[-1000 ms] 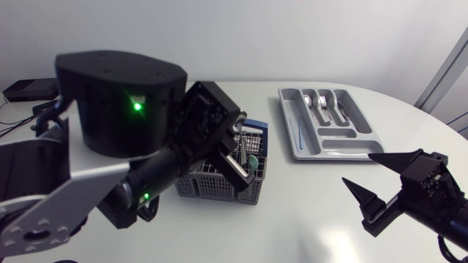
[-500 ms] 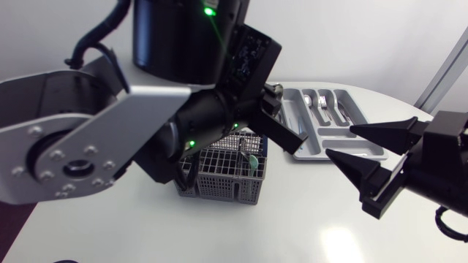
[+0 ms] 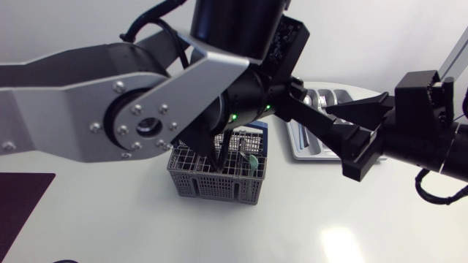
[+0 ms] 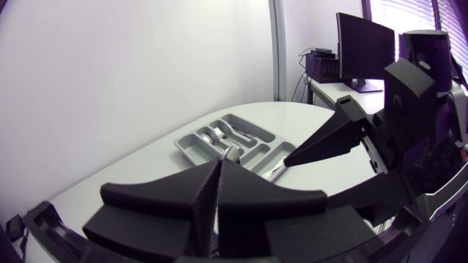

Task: Unload the cutlery basket into the drawer organizer.

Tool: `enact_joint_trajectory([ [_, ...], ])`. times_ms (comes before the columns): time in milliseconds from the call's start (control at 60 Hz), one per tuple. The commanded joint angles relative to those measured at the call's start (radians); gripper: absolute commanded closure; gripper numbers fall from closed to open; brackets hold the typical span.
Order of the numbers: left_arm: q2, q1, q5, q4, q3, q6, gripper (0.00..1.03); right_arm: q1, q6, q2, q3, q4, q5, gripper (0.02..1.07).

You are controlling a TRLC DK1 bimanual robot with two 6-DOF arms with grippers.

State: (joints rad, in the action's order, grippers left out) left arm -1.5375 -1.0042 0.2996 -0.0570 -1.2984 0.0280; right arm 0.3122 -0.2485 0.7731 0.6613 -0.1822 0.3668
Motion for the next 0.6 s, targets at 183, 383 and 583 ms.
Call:
enact_joint_trajectory([
  [183, -0.044, -0.005, -0.011, -0.017, -0.056, -0.034, 0.90, 0.013, 0.048, 0.101, 0.043, 0.056, 0.018, 0.41],
  [383, -0.049, -0.004, -0.014, -0.015, -0.059, -0.034, 0.90, 0.011, 0.051, 0.135, 0.046, 0.076, 0.037, 0.53],
  [583, -0.056, -0.004, -0.016, -0.015, -0.061, -0.034, 0.90, 0.011, 0.051, 0.141, 0.043, 0.081, 0.038, 0.71],
])
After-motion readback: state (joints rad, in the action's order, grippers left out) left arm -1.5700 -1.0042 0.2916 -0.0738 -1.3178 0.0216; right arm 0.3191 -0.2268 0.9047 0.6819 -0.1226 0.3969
